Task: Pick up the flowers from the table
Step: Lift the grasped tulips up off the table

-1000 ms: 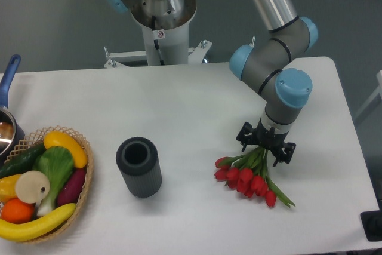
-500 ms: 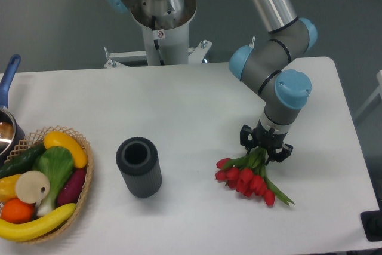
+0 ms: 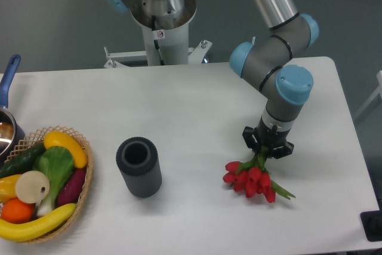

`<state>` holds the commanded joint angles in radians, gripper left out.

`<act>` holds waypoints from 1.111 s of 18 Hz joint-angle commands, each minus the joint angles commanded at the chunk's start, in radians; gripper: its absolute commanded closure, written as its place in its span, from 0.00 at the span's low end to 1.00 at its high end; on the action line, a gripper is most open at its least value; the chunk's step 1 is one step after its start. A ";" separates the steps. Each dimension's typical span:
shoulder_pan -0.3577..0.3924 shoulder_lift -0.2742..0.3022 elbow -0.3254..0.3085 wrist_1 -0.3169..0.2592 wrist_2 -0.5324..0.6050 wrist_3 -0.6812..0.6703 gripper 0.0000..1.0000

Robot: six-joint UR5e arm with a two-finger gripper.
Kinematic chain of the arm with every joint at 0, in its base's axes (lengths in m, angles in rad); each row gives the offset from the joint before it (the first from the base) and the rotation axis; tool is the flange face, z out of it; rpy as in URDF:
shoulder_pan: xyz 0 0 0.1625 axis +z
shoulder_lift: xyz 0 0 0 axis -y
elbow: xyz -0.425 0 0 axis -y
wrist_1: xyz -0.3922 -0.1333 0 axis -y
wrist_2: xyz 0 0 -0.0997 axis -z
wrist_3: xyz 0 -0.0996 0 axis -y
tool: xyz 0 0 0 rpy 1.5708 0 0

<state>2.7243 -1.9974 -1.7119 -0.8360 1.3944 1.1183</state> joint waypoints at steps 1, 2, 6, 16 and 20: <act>0.003 0.023 0.000 0.000 -0.002 0.000 0.85; 0.008 0.046 0.002 0.000 -0.003 0.000 0.85; 0.086 0.152 0.044 0.005 -0.043 -0.002 0.85; 0.270 0.224 0.162 0.008 -0.475 -0.071 0.85; 0.268 0.224 0.189 0.006 -0.492 -0.071 0.85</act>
<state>2.9928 -1.7733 -1.5233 -0.8299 0.9021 1.0477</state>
